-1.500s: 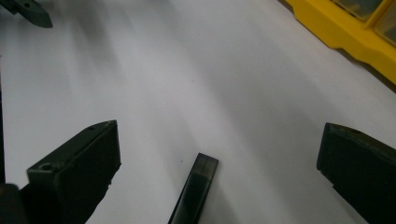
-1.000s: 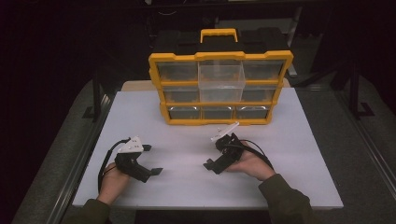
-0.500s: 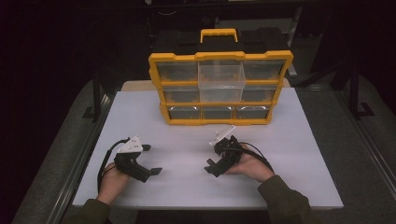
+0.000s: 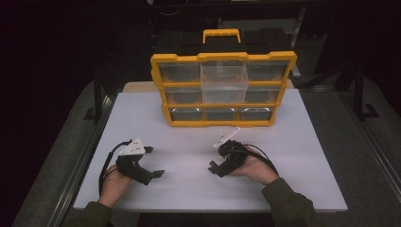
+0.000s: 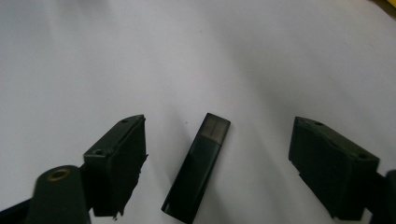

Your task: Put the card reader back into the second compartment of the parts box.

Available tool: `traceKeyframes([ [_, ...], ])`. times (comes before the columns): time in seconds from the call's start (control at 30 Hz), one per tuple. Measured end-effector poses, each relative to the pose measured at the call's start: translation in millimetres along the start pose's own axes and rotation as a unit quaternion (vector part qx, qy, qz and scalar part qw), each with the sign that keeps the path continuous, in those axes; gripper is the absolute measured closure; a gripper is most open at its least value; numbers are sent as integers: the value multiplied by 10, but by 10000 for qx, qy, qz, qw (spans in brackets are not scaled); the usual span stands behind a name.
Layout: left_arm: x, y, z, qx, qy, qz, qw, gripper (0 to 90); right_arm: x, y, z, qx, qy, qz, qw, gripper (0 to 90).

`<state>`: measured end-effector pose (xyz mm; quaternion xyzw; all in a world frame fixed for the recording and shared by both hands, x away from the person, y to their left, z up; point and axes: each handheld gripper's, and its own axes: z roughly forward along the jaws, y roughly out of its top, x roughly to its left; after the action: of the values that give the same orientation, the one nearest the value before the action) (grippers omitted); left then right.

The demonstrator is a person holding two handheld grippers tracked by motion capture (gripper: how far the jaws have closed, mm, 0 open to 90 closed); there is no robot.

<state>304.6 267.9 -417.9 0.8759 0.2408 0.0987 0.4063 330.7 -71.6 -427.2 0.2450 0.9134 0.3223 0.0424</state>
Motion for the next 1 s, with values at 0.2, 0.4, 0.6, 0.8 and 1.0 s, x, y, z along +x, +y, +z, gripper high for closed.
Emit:
traceKeyframes([
  [0.2, -3, 6, 5, 2, 0, 23, 10000, 4, 14, -2, -23, -17, 95, -48, 9999, 277],
  [0.4, -1, 6, 4, 3, 5, 9, 10000, 4, 16, -3, -28, 16, 227, -73, 9997, 378],
  [0.6, 0, 6, 3, -2, 6, 11, 10000, 4, 20, -5, -14, 98, 270, -123, 9995, 469],
  [0.8, -1, 4, 3, 2, 5, 13, 10000, 4, 10, -12, -3, 185, 300, -121, 9993, 549],
  [1.0, -6, 5, 1, -1, 7, 25, 10000, 4, 19, -15, 26, 331, 245, -115, 9991, 574],
])
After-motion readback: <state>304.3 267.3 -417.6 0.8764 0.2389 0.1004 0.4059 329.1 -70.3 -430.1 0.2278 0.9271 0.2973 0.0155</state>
